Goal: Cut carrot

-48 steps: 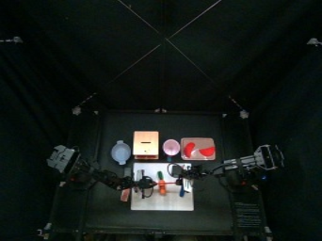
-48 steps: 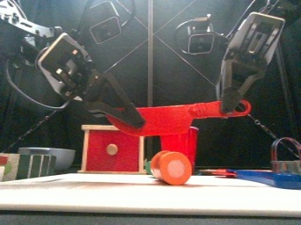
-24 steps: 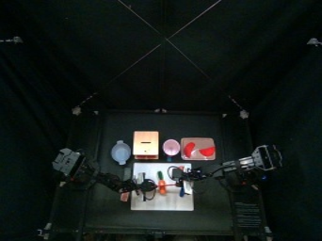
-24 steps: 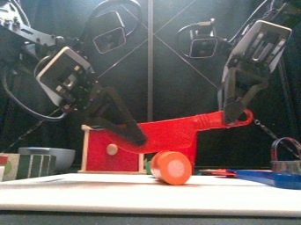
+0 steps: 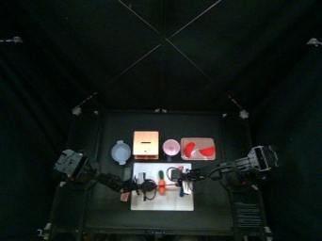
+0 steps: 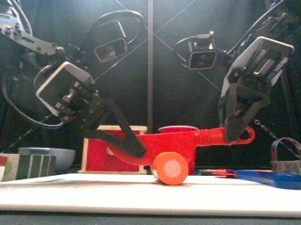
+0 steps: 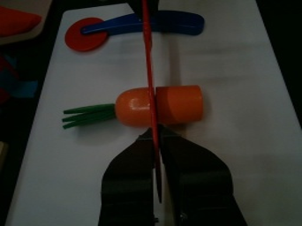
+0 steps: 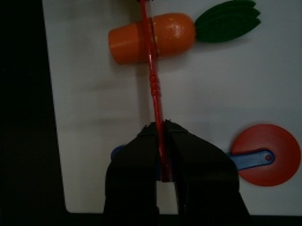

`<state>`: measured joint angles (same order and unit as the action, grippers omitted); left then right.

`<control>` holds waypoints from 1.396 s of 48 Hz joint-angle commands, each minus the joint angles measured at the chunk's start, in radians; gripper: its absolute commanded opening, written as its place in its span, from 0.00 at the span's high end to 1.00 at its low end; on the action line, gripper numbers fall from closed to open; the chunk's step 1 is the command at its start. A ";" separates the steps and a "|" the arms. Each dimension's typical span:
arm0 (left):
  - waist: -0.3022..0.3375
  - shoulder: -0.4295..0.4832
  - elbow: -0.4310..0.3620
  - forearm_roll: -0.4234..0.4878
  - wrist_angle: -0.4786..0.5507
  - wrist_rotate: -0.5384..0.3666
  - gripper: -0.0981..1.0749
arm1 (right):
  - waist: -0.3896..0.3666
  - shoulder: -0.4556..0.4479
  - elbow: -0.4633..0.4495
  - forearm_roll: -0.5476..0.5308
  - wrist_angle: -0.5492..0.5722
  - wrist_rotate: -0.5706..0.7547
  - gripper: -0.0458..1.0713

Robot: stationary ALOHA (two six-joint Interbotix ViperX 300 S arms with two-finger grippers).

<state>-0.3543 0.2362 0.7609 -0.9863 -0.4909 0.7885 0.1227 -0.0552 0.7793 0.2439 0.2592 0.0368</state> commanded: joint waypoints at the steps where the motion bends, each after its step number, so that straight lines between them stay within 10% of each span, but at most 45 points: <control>1: 0.003 0.005 0.011 -0.009 0.023 0.002 0.55 | 0.003 0.012 -0.005 0.018 -0.011 0.003 0.63; 14: 0.003 0.018 0.017 -0.006 0.060 0.005 0.55 | 0.011 0.049 -0.031 0.029 -0.021 0.003 0.63; 43: 0.055 -0.250 0.011 0.184 -0.008 0.008 0.53 | -0.015 -0.202 -0.064 0.003 0.210 0.009 0.63; 57: 0.064 -0.261 0.003 0.186 -0.083 0.006 0.17 | -0.080 -0.258 -0.055 0.115 0.285 0.014 0.63; 67: 0.057 -0.284 0.043 0.189 -0.224 0.009 0.14 | -0.156 -0.350 0.029 0.387 0.336 0.048 0.62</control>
<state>-0.2961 -0.0276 0.8023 -0.8007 -0.6811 0.7961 -0.0199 -0.3513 0.7977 0.5722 0.5890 0.0690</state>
